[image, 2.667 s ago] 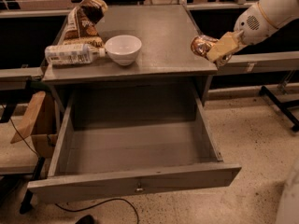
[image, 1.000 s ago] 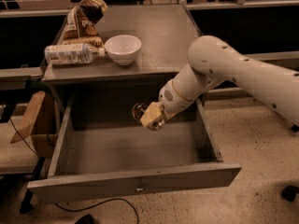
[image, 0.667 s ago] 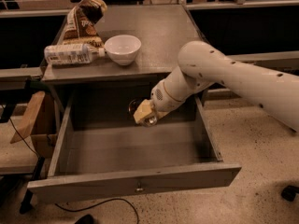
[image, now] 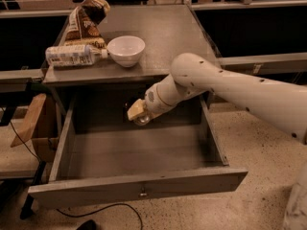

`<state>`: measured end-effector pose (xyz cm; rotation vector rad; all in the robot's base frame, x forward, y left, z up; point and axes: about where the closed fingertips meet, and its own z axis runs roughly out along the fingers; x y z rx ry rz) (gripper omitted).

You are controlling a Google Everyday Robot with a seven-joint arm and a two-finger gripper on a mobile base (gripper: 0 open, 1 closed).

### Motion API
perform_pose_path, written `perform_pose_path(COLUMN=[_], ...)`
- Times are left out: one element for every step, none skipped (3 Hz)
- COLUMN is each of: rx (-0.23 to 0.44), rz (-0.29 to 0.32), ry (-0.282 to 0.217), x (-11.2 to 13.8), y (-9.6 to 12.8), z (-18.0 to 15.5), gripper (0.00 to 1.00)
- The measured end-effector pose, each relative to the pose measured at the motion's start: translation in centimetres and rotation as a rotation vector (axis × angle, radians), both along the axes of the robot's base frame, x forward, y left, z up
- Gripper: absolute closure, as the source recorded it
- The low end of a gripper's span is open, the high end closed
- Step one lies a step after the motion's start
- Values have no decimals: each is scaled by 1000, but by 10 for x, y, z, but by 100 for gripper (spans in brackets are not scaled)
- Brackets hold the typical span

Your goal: Place orange can into top drawer

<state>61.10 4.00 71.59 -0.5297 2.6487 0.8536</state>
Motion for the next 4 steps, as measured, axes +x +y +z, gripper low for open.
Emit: perform_pose_path(rx=[73,115,148,148], rz=[-1,34,92,105], ry=[-32,-62,-98,-107], x=[13,14,9,8], y=[18,26,32,34], z=[-9,-12,-7,-7], gripper=[52,27,6,0])
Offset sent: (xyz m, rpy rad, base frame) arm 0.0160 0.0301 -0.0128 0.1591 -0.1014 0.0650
